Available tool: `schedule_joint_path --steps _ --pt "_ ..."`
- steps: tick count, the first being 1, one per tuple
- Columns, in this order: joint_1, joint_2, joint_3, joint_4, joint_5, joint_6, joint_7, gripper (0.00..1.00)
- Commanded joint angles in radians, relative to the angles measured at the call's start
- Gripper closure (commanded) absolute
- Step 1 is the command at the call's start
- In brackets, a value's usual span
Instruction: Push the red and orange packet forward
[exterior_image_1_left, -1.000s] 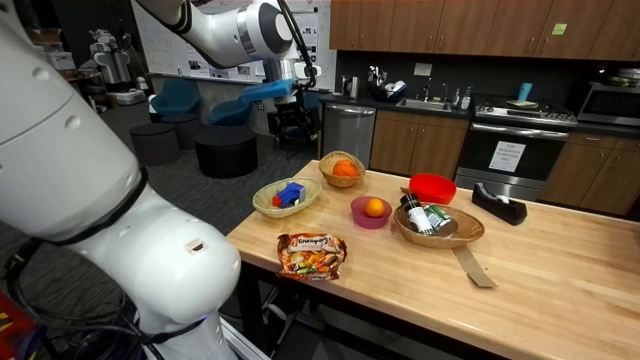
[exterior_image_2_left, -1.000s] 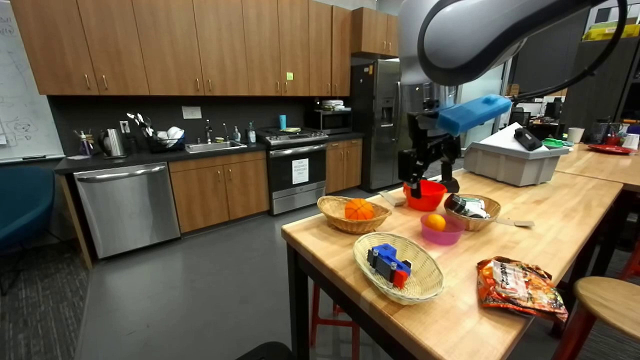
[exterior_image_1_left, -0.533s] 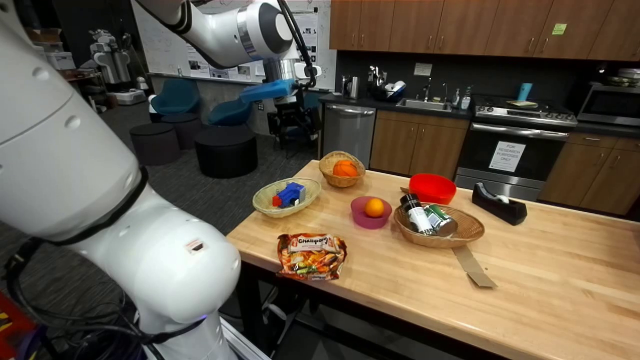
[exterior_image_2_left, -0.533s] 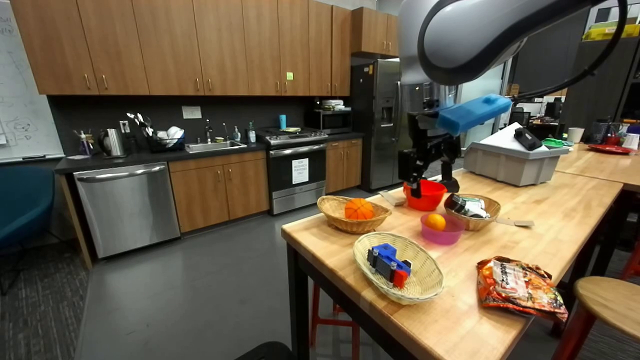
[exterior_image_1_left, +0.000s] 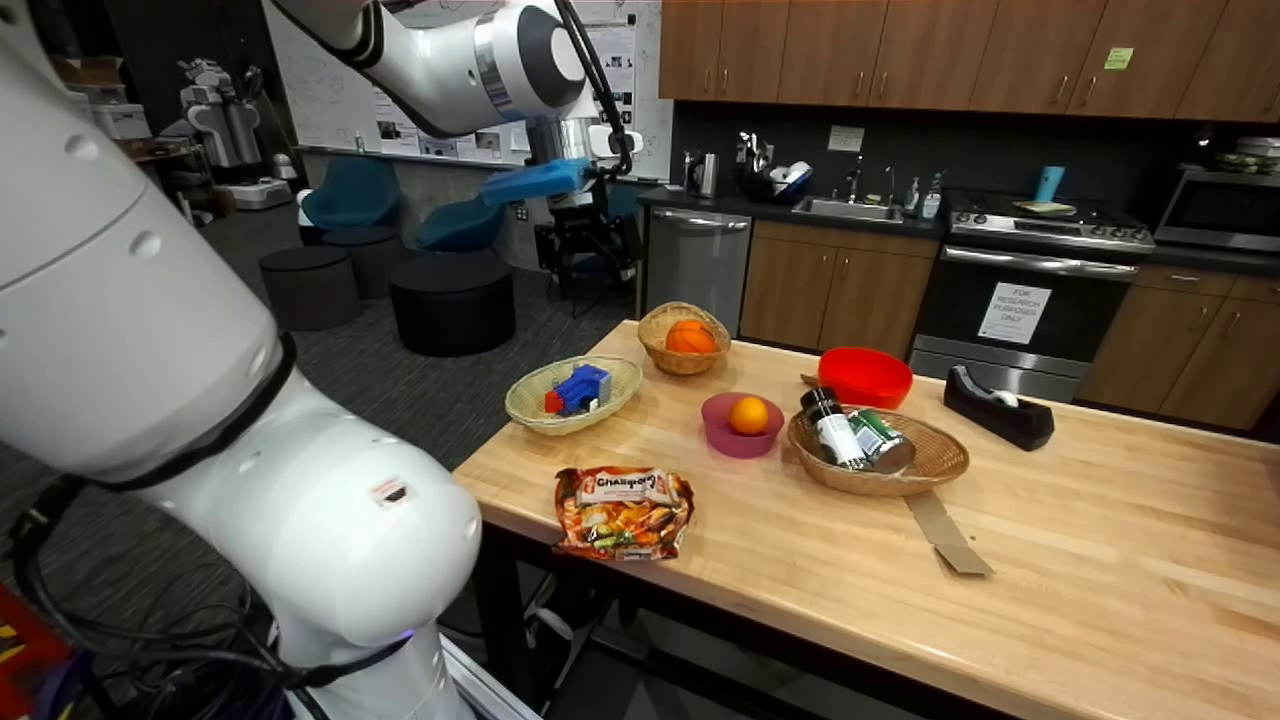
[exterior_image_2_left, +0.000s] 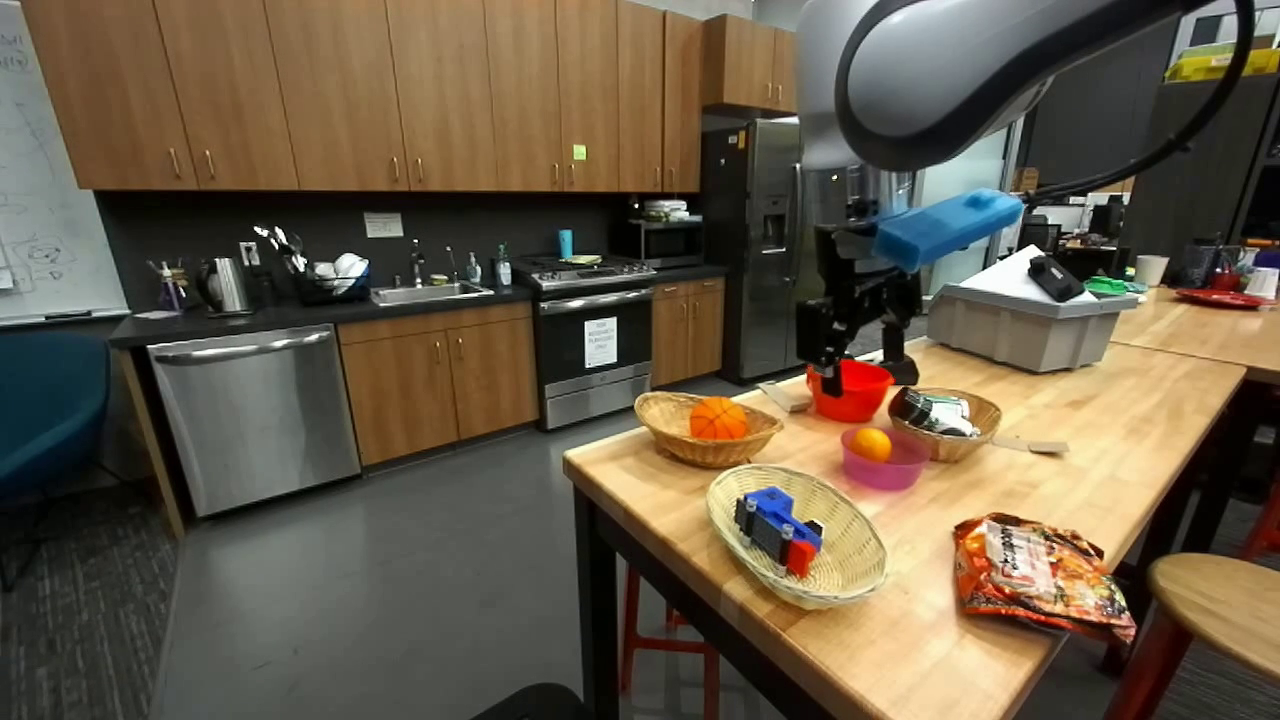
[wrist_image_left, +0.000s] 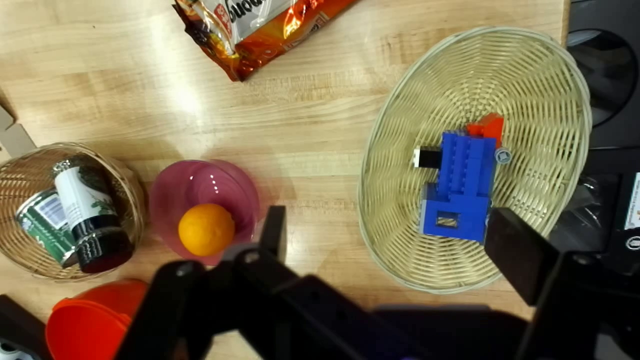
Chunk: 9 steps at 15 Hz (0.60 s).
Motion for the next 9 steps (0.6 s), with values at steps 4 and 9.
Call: schedule_joint_path --steps 4,9 --pt "0.028 0.003 -0.025 0.002 -0.01 -0.004 0.009 0.0" --pt "0.03 0.004 -0.03 -0.002 -0.029 -0.015 0.006 0.0"
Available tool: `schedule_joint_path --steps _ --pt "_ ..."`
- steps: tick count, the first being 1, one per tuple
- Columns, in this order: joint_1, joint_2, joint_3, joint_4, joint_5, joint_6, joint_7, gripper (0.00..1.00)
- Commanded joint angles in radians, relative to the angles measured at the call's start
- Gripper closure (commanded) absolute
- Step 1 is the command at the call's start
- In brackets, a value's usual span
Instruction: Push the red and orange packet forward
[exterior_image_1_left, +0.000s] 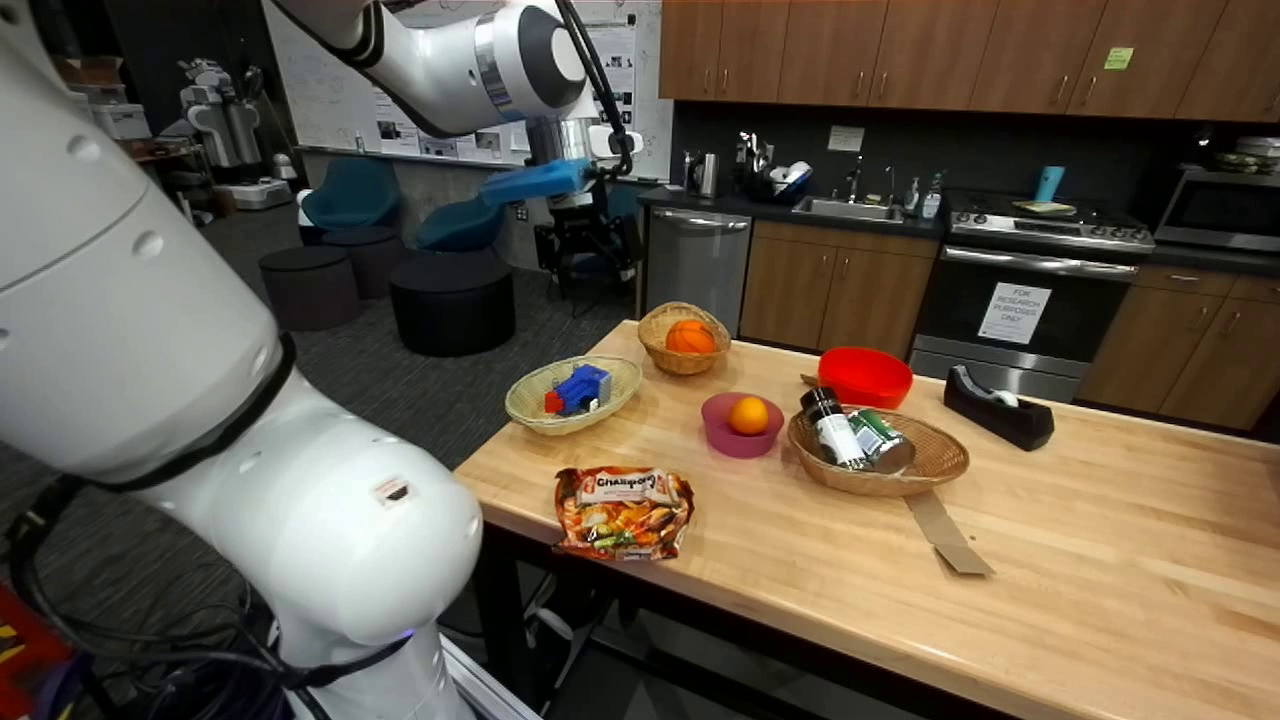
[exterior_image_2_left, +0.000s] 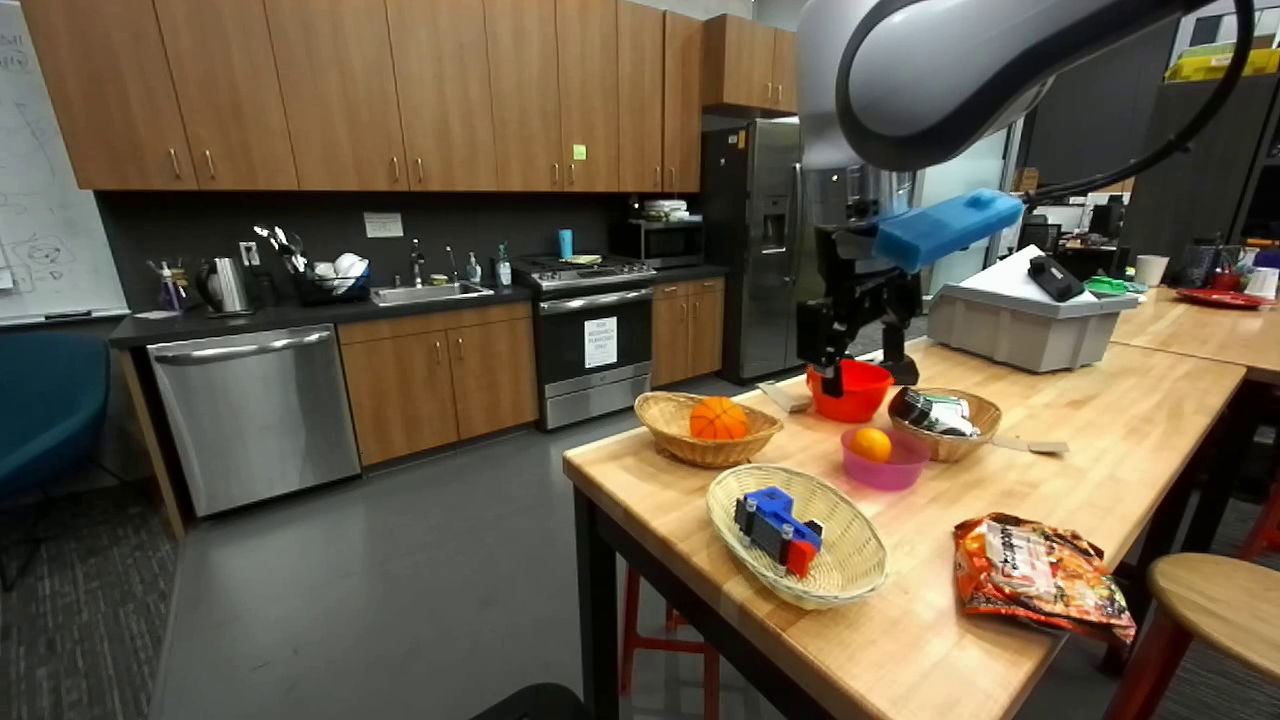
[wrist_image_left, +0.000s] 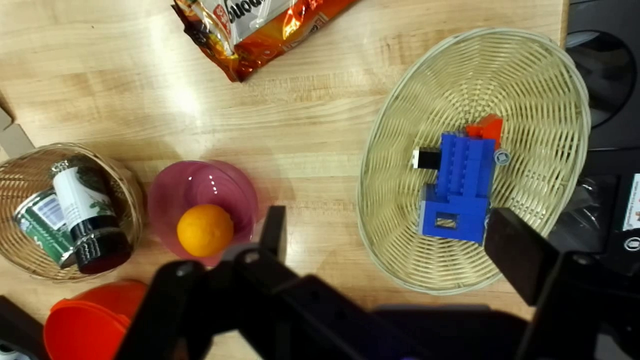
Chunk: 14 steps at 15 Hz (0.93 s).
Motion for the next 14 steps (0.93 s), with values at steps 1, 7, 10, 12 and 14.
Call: schedule_joint_path --steps 1,7,10,12,14 --pt "0.016 -0.005 -0.019 -0.008 -0.04 -0.019 0.01 0.0" --pt "0.005 -0.072 -0.046 -0.09 -0.089 -0.04 0.044 0.0" --pt "-0.002 -0.108 -0.067 -0.143 -0.073 -0.053 0.077 0.0" --pt "-0.011 -0.137 -0.079 -0.182 -0.069 -0.063 0.104 0.0" --pt "-0.02 -0.16 -0.09 -0.214 -0.066 -0.069 0.124 0.0"
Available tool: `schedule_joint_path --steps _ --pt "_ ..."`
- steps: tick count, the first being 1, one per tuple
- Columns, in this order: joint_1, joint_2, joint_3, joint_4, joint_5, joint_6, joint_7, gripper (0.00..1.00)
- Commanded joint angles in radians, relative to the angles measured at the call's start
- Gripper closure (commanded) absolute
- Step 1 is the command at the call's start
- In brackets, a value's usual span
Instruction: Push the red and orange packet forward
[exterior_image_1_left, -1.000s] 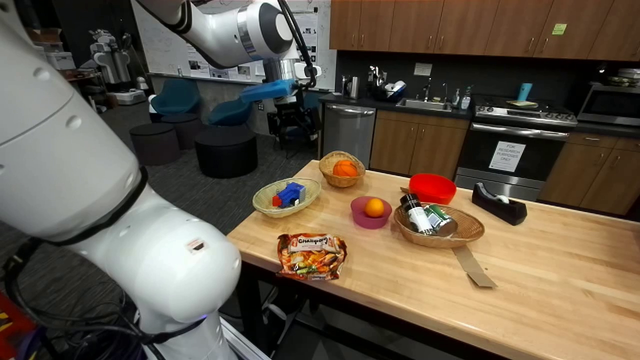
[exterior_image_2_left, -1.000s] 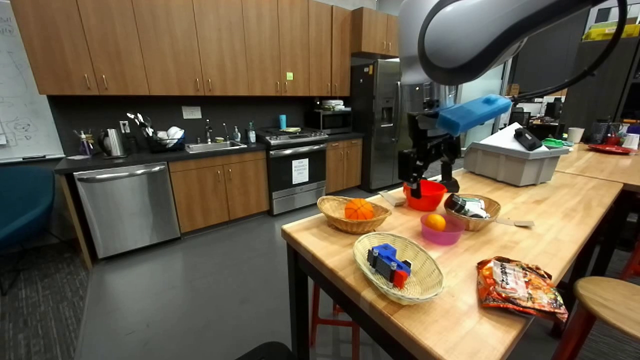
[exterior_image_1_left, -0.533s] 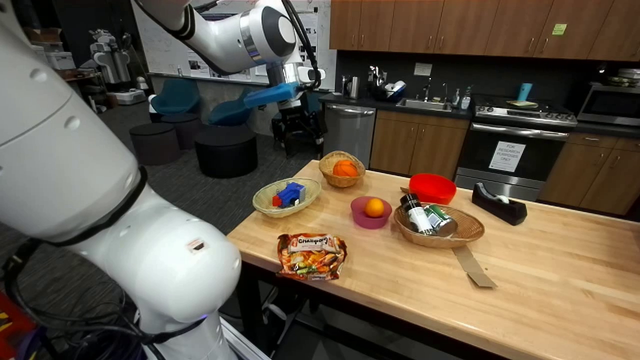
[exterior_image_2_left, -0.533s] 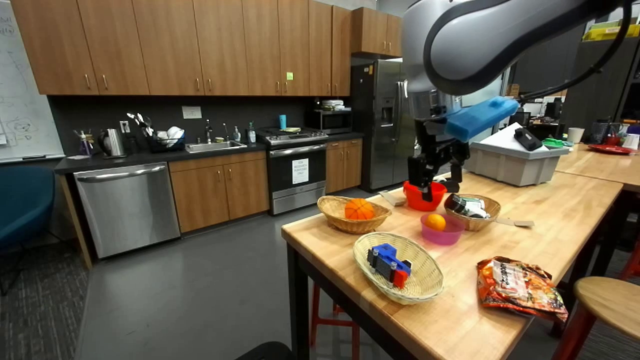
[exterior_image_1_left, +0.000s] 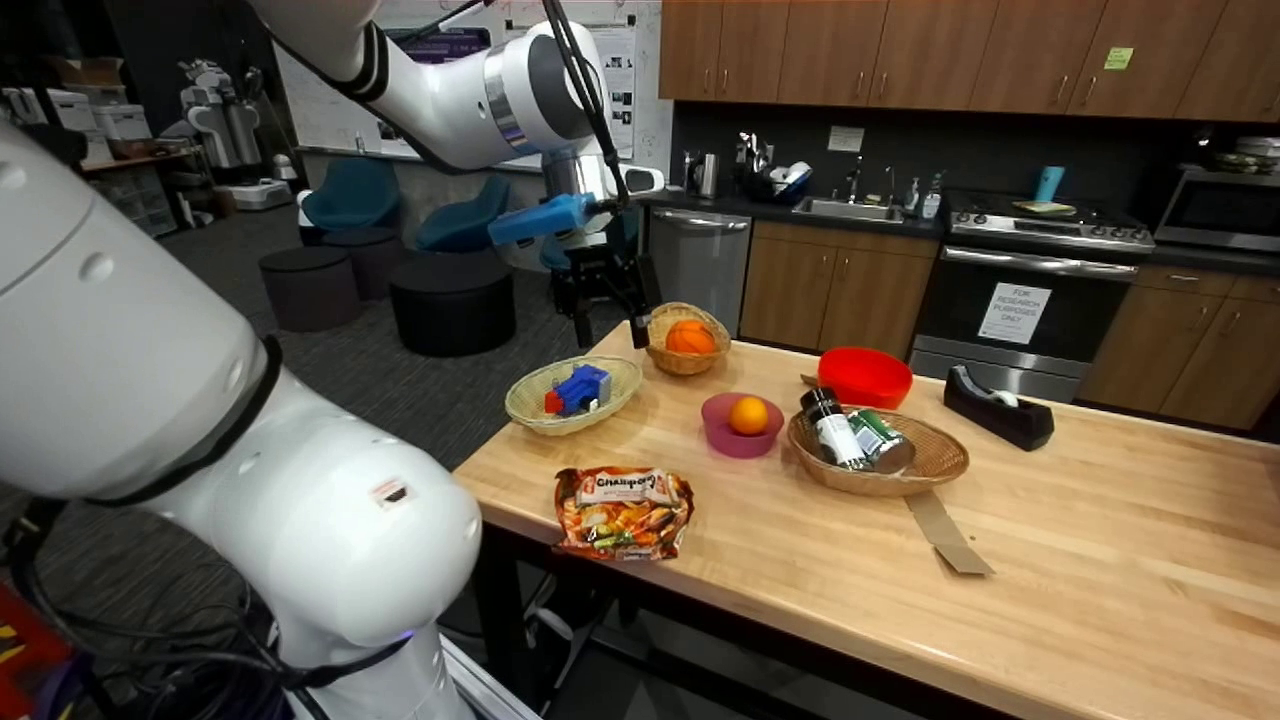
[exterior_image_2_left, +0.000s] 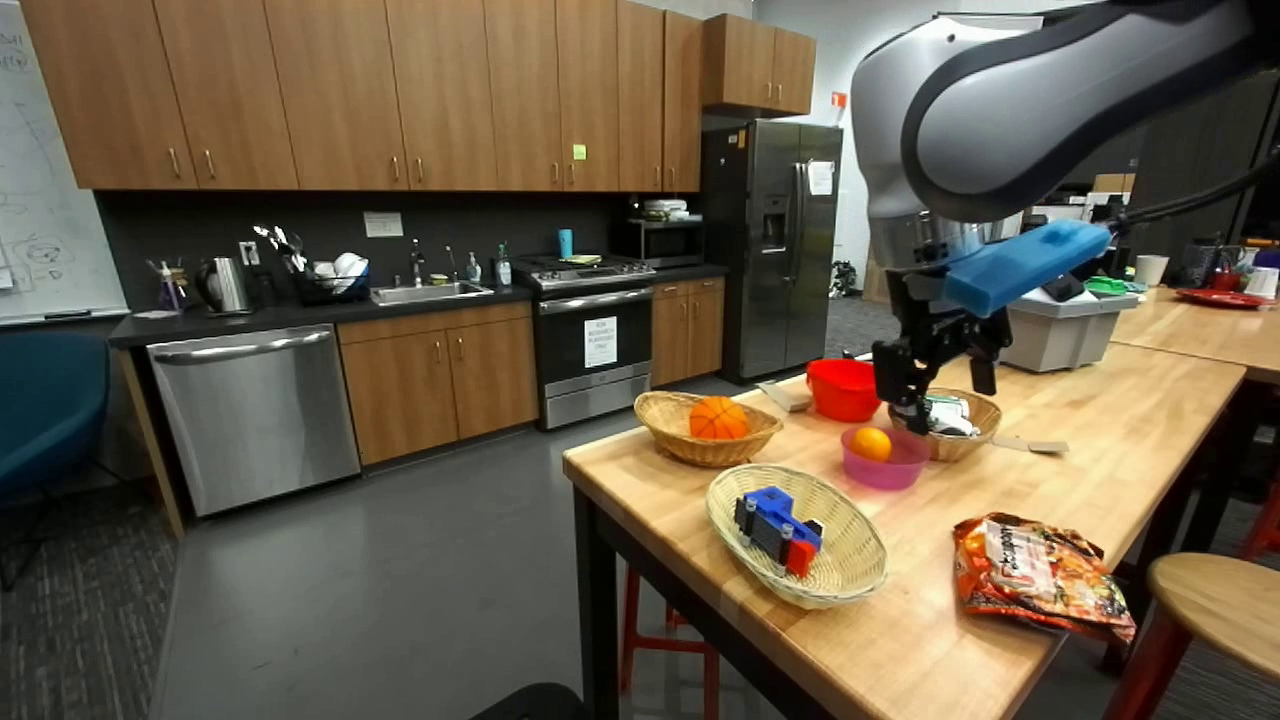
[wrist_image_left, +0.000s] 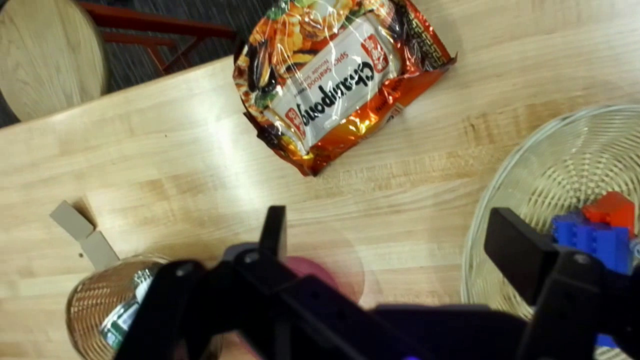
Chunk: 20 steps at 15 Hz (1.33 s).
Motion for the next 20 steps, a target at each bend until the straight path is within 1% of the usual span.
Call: schedule_joint_path --steps 1,7,12,18,19,20 --pt "-0.014 -0.074 -0.019 -0.068 0.01 -0.015 0.044 0.0" --pt "-0.041 -0.108 -0.037 -0.124 0.022 -0.004 0.084 0.0" --pt "-0.075 -0.079 -0.054 -0.133 0.013 0.075 0.094 0.0" --pt "-0.113 -0.029 -0.064 -0.118 0.017 0.115 0.113 0.0" --pt "-0.114 -0.023 -0.063 -0.115 0.018 0.12 0.113 0.03" --pt "-0.112 -0.019 -0.062 -0.113 0.019 0.128 0.11 0.27"
